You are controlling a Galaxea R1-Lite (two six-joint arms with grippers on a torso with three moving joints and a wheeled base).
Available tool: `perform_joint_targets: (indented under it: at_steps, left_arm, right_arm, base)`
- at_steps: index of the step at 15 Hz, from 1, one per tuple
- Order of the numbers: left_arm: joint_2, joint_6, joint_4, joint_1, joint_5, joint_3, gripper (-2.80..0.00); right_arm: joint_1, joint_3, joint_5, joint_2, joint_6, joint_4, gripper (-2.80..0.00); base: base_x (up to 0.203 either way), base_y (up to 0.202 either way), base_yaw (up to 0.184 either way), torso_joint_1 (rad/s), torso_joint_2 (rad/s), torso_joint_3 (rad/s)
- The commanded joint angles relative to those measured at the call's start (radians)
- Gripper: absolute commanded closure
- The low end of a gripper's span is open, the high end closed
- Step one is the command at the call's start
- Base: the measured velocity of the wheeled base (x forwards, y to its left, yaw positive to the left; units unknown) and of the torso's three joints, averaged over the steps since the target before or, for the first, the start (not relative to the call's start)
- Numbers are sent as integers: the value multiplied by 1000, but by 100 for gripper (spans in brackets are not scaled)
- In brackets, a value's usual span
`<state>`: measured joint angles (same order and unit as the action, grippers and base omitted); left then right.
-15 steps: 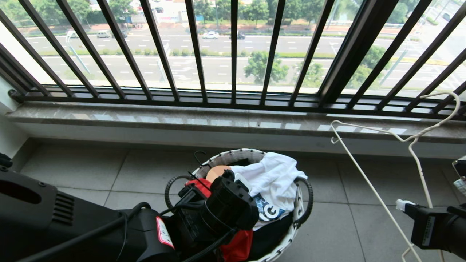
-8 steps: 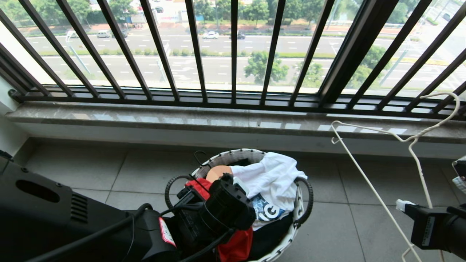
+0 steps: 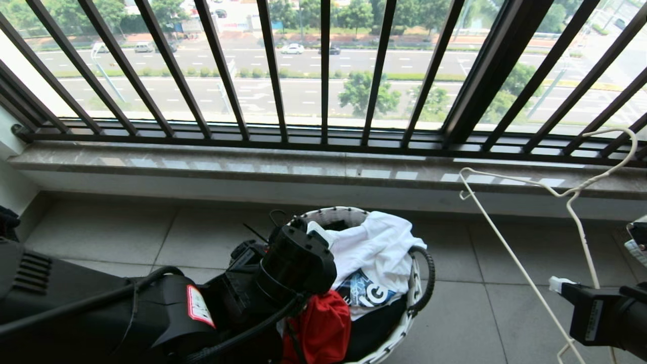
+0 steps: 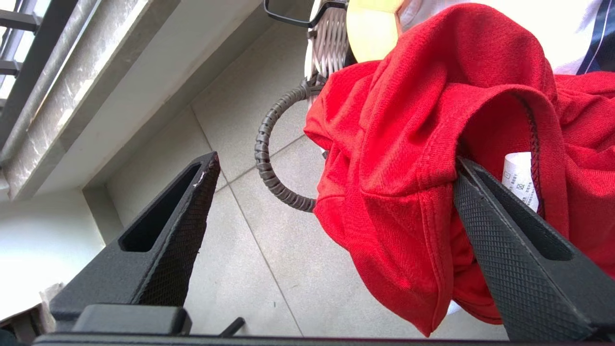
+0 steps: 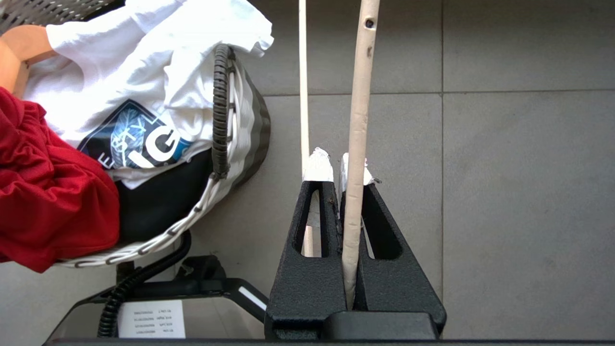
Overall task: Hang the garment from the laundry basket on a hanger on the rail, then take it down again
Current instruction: Pick up clothes from the basket
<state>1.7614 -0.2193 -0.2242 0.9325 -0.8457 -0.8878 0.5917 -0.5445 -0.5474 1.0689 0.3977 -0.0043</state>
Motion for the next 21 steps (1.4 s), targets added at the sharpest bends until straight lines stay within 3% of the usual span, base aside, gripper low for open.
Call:
perform_joint_targets:
  at_steps: [1, 5, 8, 12, 21]
  left_arm:
    - [-1, -2, 4, -1, -4, 2, -280]
    - [128, -3, -6, -7, -4, 13, -280]
    - [125, -2, -7, -8, -5, 13, -280]
    - [93, -2, -87, -20, -6, -8, -280]
    - [131, -14, -77, -24, -6, 1, -280]
  right_arm:
    - [0, 1, -3, 2, 2, 0, 0]
    - [0, 5, -3, -1, 3, 0, 0]
    - [0, 3, -3, -1, 2, 0, 0]
    - [0, 6, -3, -1, 3, 0, 0]
    - [0, 3, -3, 1, 3, 0, 0]
  base:
    - [0, 0, 0, 0, 0, 0]
    - [0, 0, 0, 0, 0, 0]
    - [0, 0, 0, 0, 0, 0]
    - [0, 0, 0, 0, 0, 0]
    - [0, 0, 0, 0, 0, 0]
